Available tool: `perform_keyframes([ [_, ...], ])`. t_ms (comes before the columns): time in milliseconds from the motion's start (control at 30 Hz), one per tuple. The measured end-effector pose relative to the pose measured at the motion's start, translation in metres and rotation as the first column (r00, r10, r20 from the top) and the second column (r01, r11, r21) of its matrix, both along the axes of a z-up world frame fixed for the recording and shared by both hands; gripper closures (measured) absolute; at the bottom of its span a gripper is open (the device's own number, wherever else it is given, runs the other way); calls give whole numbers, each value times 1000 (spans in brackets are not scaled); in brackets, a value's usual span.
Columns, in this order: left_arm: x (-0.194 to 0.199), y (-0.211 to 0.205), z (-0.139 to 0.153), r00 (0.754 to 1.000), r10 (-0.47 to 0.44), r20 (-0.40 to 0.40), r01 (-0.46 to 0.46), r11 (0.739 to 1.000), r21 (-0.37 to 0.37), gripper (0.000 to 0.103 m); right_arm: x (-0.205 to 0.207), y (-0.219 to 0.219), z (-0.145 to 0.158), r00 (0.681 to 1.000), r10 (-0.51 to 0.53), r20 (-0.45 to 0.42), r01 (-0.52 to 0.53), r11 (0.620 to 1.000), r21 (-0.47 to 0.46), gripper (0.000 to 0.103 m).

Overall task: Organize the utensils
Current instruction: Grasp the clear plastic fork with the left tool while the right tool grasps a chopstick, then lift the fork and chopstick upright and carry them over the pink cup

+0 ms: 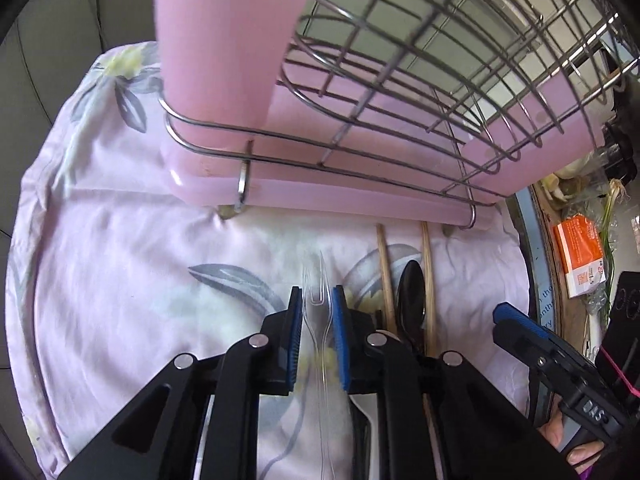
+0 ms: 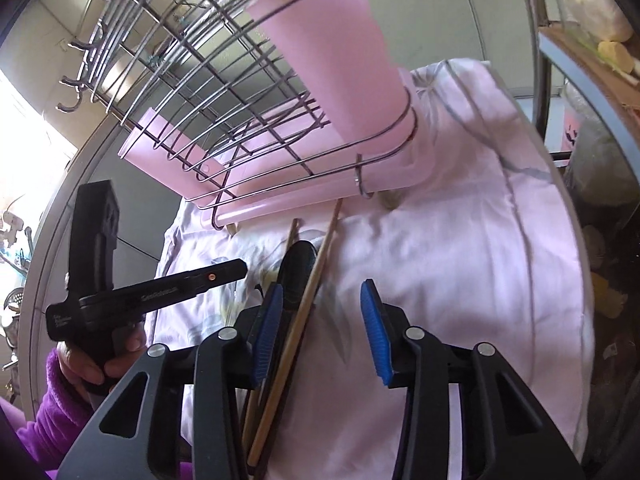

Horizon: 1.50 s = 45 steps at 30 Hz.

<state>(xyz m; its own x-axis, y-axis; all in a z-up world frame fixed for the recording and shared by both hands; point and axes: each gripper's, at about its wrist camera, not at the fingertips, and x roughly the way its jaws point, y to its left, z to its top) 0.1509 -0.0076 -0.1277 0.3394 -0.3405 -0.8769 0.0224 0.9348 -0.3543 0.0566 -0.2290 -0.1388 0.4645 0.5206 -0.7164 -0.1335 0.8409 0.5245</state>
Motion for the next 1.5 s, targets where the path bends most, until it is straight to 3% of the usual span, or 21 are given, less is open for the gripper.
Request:
perform_keyframes([
  [267, -27, 41, 11, 998, 47, 50, -47, 999, -4, 89, 32, 16, -17, 996, 1, -93, 1, 1000, 21, 78],
  [433, -33, 57, 15, 996, 58, 62, -56, 998, -28, 89, 52, 25, -31, 988, -15, -156, 16, 1000, 8, 81],
  [567, -37, 64, 16, 996, 59, 69, -56, 998, -40, 89, 60, 25, -39, 982, -30, -188, 36, 999, 29, 94],
  [767, -33, 58, 16, 996, 58, 75, -55, 998, -38, 89, 49, 15, -32, 983, -54, -173, 56, 998, 7, 96],
  [1133, -32, 36, 19, 998, 7, 65, -10, 999, 47, 89, 14, -4, -34, 975, -87, -203, 74, 995, -73, 96],
  [1500, -39, 28, 25, 996, -4, 87, 0, 999, 42, 89, 35, -1, -34, 969, -30, -245, 0, 992, -123, 95],
])
